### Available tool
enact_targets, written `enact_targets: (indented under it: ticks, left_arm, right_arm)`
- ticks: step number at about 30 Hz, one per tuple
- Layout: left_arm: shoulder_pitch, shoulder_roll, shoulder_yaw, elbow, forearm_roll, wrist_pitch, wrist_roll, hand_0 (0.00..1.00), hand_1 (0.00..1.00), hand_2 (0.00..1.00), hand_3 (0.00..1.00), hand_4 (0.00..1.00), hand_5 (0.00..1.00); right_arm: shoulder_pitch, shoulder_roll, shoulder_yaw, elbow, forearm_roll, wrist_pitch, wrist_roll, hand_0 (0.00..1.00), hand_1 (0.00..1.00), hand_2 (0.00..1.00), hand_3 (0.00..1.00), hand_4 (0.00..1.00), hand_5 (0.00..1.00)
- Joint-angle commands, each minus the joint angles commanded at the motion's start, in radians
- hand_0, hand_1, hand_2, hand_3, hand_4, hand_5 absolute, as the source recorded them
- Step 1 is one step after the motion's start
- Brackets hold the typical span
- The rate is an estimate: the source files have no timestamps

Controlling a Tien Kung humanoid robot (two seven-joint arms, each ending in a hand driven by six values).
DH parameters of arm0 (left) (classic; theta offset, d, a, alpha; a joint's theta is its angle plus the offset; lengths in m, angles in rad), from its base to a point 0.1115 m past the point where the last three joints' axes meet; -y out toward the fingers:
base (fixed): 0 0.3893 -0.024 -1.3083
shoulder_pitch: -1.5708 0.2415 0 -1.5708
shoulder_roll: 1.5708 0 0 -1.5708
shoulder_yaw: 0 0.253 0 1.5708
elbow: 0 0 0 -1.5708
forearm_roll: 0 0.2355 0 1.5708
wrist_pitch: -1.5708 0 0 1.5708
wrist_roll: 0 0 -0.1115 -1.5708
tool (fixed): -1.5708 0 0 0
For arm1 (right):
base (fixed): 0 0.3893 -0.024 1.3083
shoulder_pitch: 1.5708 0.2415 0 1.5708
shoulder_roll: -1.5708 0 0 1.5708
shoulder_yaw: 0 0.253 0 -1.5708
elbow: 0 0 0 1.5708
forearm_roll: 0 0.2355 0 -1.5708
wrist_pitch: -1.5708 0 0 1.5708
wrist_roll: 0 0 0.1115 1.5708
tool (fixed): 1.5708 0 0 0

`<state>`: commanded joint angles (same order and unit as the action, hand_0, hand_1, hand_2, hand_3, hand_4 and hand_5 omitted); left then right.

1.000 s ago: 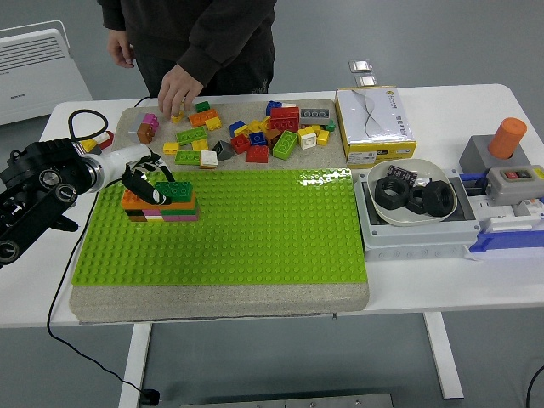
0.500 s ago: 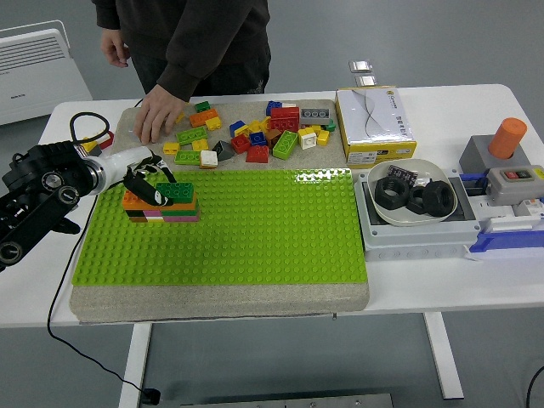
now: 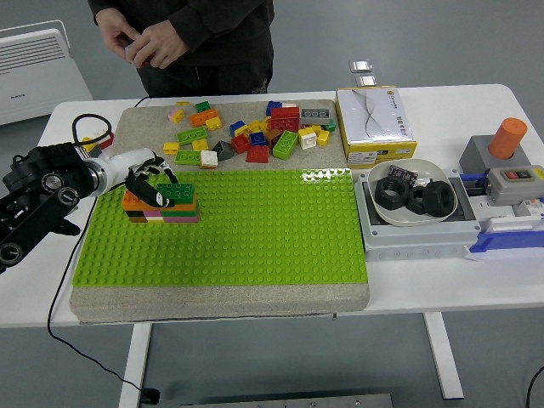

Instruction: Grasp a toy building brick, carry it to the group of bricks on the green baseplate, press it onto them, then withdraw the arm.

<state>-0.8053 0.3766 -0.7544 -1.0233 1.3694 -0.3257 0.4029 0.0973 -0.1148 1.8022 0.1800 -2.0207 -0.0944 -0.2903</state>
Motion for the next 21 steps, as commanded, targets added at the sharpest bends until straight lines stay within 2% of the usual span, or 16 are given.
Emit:
enact_targets:
  ticks: [2, 3, 20, 21]
  left_arm:
    - [-0.001, 0.0, -0.001, 0.001, 0.0, 0.0, -0.001, 0.93, 0.941, 0.946, 0.496, 0.535, 0.002]
    - [-0.001, 0.0, -0.001, 0.001, 0.0, 0.0, -0.001, 0.929, 0.941, 0.948, 0.515, 0.486, 0.002]
    - [-0.004, 0.003, -0.005, 0.002, -0.001, -0.013, -0.008, 0.931, 0.946, 0.946, 0.556, 0.488, 0.002]
    - [-0.004, 0.003, -0.005, 0.003, -0.001, -0.014, -0.008, 0.935, 0.95, 0.952, 0.58, 0.519, 0.002]
  right_arm:
    - [0.0, 0.0, 0.0, 0.0, 0.0, 0.0, 0.0, 0.686, 0.668, 0.622, 0.744, 0.928, 0.998]
    - [0.0, 0.0, -0.001, 0.0, 0.001, 0.0, 0.0, 0.686, 0.668, 0.621, 0.744, 0.929, 0.998]
    - [-0.002, 0.0, 0.004, 0.0, -0.002, -0.001, 0.0, 0.686, 0.668, 0.621, 0.742, 0.929, 0.998]
    - [-0.002, 0.0, 0.004, 0.0, -0.002, -0.001, -0.001, 0.685, 0.668, 0.62, 0.743, 0.93, 0.998]
